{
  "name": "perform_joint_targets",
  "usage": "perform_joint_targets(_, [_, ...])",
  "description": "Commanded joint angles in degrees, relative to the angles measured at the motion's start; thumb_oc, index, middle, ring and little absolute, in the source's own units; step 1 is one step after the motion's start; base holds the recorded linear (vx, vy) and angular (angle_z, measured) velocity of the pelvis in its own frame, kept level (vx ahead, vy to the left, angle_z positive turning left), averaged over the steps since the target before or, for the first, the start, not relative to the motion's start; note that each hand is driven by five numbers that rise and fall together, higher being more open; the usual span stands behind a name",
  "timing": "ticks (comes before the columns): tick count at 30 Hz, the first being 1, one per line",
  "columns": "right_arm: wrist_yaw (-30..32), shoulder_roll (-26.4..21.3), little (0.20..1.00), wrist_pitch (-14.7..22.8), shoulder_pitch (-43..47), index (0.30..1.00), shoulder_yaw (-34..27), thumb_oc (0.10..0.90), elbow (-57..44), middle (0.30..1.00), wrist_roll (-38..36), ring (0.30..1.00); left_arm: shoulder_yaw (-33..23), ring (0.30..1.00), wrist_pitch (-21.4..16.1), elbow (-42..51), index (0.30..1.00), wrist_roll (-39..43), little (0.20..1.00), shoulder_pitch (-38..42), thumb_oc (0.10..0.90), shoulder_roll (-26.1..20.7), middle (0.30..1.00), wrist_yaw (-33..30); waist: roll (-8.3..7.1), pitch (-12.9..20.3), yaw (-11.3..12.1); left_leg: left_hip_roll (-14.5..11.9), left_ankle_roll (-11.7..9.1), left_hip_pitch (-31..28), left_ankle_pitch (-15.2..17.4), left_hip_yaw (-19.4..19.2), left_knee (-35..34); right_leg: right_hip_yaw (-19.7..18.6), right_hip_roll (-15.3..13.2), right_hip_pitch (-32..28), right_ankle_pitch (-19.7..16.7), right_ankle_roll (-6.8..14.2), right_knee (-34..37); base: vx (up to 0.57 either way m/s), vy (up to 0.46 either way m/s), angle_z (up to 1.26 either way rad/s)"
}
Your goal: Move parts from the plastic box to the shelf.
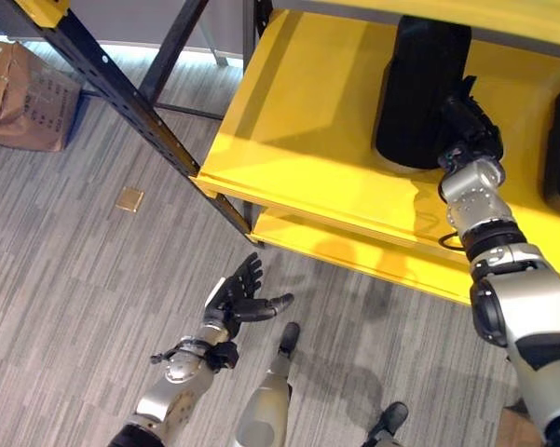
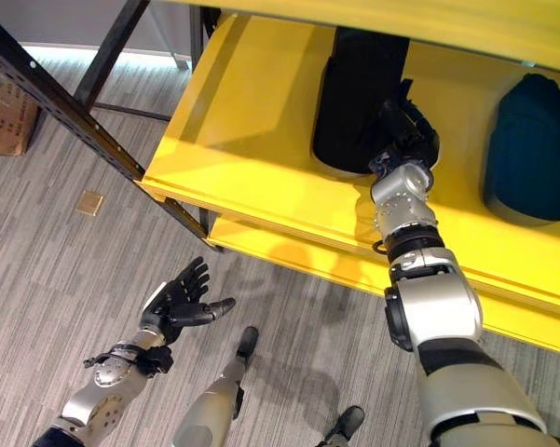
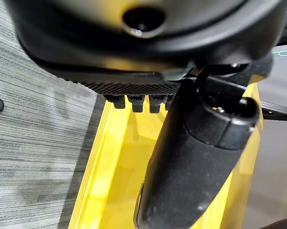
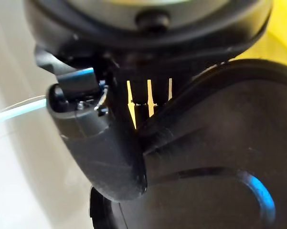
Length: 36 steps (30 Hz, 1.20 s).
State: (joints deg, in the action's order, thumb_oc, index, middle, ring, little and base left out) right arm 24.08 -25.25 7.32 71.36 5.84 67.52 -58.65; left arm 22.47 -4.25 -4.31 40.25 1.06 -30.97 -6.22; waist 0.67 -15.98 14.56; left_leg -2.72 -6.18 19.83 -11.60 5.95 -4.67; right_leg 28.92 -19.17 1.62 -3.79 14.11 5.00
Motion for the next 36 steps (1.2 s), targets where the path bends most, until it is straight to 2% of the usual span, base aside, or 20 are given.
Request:
perform_joint_targets(1, [0.2, -4.1, 0.3, 4.2, 6.6, 0.3, 1.4, 0.4, -0.8, 0.3, -1.1, 0.3, -0.5, 1.0, -6.2, 5.3, 1.0, 1.1, 1.0, 2.1, 0.9, -2.1, 1.0, -0.5, -1.11, 0.1, 0.5, -1.3, 1.4, 0.5, 4.6, -3.7, 2.9, -3.0, -2.2, -0.2, -2.8, -1.2, -1.9, 0.0, 0.0, 0.0])
perform_joint_targets(11, [1.3, -4.1, 0.3, 3.8, 5.3, 0.3, 1.4, 0.4, -0.4, 0.3, 1.0, 0.3, -0.3, 1.0, -6.6, 5.0, 1.0, 1.4, 1.0, 2.6, 0.9, -1.5, 1.0, -1.3, -0.87, -0.6, -0.4, -1.4, 1.6, 0.2, 4.7, -4.1, 3.2, -3.5, -2.2, 0.1, -2.6, -1.3, -2.2, -0.01, 0.003, 0.0])
perform_joint_targets(23, [2.5, -3.1, 0.3, 3.3, 2.9, 0.3, 1.6, 0.4, -1.7, 0.3, 4.1, 0.3, 0.0, 1.0, -6.9, 4.3, 1.0, 1.3, 1.0, 3.7, 0.9, -0.9, 1.0, -1.9, -1.65, -1.2, -1.7, -2.4, 1.4, -1.3, 4.6, -4.8, 2.8, -5.1, -1.7, 0.3, -2.4, -1.7, -2.8, -0.01, -0.001, 0.0])
perform_joint_targets(36, [3.3, -2.7, 0.3, 3.6, 1.5, 0.3, 0.6, 0.4, -1.8, 0.3, 4.2, 0.3, 0.0, 1.0, -6.8, 3.4, 1.0, 1.5, 1.0, 3.5, 0.9, -1.1, 1.0, -1.9, -2.27, -0.9, -2.2, -3.3, 1.2, -3.0, 3.9, -5.2, 0.8, -5.7, -1.0, 0.2, -2.2, -1.9, -2.5, -0.02, -0.003, -0.05])
